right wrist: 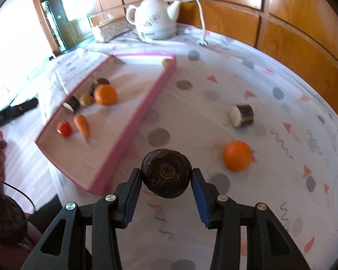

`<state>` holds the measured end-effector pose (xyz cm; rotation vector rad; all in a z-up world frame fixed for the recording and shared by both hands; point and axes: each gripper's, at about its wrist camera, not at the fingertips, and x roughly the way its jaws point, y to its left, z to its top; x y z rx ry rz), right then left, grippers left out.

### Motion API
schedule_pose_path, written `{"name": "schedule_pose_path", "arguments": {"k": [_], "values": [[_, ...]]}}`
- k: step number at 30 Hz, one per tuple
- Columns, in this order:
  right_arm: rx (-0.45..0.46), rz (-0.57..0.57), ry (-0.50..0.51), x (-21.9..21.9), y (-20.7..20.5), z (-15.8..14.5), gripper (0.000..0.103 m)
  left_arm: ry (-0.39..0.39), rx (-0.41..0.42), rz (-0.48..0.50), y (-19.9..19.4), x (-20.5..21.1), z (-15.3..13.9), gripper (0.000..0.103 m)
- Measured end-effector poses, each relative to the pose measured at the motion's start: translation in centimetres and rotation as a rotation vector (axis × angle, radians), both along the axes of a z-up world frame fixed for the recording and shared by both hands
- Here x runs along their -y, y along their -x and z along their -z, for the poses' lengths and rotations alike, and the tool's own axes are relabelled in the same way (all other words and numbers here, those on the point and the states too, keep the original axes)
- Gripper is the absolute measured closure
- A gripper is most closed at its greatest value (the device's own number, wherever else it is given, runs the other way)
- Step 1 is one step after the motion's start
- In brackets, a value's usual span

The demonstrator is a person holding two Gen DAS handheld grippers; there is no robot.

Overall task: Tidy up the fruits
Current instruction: 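Carry the dark round root into the pink tray and open the right gripper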

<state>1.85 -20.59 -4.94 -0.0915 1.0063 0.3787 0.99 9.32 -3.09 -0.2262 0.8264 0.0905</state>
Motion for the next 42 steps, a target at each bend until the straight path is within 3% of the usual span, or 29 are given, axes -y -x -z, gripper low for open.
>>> {"name": "schedule_pose_path", "arguments": {"k": [18,33,42], "values": [[0.093,-0.136,-0.057,-7.7,-3.3,-4.0,0.058,0.037,-0.016,-0.035,-0.2,-1.3,0.6,0.002],[0.026,-0.049,0.006,-10.6,-9.3,0.0,0.057,0.052,-0.039,-0.054,-0.6,-2.2,1.6,0.002],[0.026,-0.024,-0.005,-9.4,-8.6,0.4,0.050,0.047,-0.040,-0.050,-0.6,-2.0,1.6,0.002]]}}
